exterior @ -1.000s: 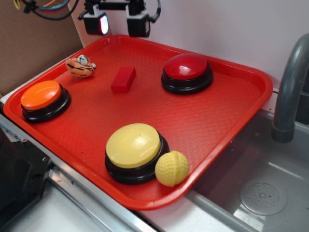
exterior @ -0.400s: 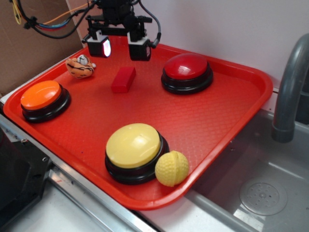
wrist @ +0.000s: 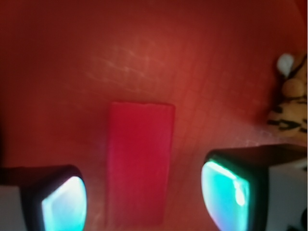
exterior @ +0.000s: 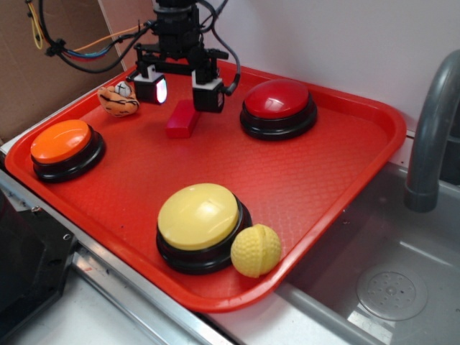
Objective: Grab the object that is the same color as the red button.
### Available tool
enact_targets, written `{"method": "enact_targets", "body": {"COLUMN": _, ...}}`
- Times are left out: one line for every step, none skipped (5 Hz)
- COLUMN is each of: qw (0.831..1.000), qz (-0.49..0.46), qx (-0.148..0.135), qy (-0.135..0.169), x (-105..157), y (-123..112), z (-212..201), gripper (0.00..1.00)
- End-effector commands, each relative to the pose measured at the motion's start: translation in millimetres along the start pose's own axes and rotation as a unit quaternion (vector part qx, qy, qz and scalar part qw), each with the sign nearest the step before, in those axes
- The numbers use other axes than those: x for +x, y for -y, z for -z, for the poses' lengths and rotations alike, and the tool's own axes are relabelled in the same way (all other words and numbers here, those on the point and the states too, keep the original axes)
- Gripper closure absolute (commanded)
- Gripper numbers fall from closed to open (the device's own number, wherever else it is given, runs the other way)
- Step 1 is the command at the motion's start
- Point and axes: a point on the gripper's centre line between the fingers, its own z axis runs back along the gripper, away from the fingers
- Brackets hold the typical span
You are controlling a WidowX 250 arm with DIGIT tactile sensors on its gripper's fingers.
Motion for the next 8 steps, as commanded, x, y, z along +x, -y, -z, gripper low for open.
{"method": "enact_targets", "body": {"qw": 1.0, "qz": -0.022, "qx": -0.002, "qy": -0.01, "x": 11, "y": -22, "z": 11, "gripper": 0.01}}
{"method": "enact_targets", "body": {"qw": 1.0, "qz": -0.017, "qx": -0.008, "qy": -0.013, "x": 12, "y": -18, "z": 19, "gripper": 1.0}}
{"method": "enact_targets", "body": {"qw": 1.0, "qz": 0.017, "qx": -0.016, "qy": -0.017, "x": 13, "y": -18, "z": 22, "gripper": 1.0}}
{"method": "enact_targets", "body": {"qw": 0.989, "qz": 0.147, "qx": -0.029, "qy": -0.014, "x": 14, "y": -17, "z": 15, "gripper": 1.0}}
{"method": "enact_targets", "body": {"qw": 0.964, "qz": 0.264, "qx": -0.018, "qy": 0.014, "x": 2, "y": -24, "z": -32, "gripper": 1.0}}
{"method": "enact_targets", "body": {"qw": 0.961, "qz": 0.273, "qx": -0.004, "qy": 0.038, "x": -18, "y": -29, "z": -79, "gripper": 1.0}}
{"method": "enact_targets", "body": {"qw": 0.967, "qz": 0.248, "qx": -0.02, "qy": 0.064, "x": -46, "y": -35, "z": -124, "gripper": 1.0}}
{"method": "enact_targets", "body": {"qw": 0.964, "qz": 0.252, "qx": -0.013, "qy": 0.086, "x": -72, "y": -26, "z": -171, "gripper": 1.0}}
